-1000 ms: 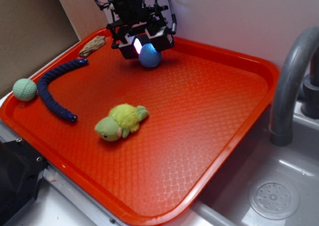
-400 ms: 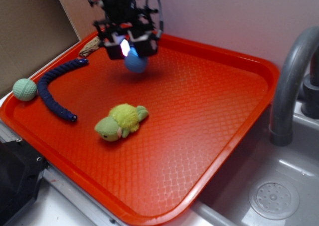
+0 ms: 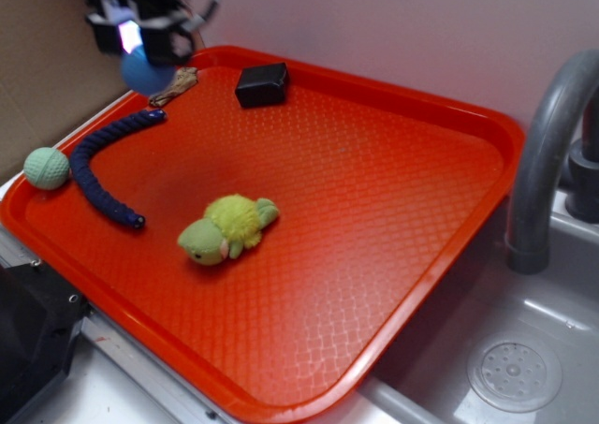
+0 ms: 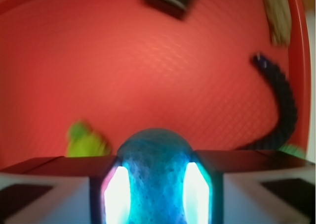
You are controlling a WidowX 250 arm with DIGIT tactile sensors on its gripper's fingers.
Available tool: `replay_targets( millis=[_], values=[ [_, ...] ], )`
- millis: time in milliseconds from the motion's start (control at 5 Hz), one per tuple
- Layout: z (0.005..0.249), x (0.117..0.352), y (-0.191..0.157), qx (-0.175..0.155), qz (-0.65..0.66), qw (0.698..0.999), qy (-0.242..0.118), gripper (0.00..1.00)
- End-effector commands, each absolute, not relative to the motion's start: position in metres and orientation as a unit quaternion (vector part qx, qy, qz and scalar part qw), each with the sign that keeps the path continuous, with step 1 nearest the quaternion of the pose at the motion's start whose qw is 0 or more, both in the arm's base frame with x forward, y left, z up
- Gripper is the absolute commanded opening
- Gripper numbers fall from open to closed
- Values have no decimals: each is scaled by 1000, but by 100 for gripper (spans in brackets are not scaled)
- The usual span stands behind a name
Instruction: Grab the blue ball.
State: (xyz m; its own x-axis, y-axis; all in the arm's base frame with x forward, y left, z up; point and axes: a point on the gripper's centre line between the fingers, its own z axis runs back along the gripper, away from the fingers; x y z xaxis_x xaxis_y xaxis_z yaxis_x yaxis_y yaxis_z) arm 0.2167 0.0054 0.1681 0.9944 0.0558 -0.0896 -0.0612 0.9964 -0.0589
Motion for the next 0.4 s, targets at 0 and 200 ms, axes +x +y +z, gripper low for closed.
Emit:
replay_targets(
  millis=[0,200],
  values=[
    [228,184,25,-11,-4,998,-62,0],
    [236,179,28,0,6,997,-77,0]
  ],
)
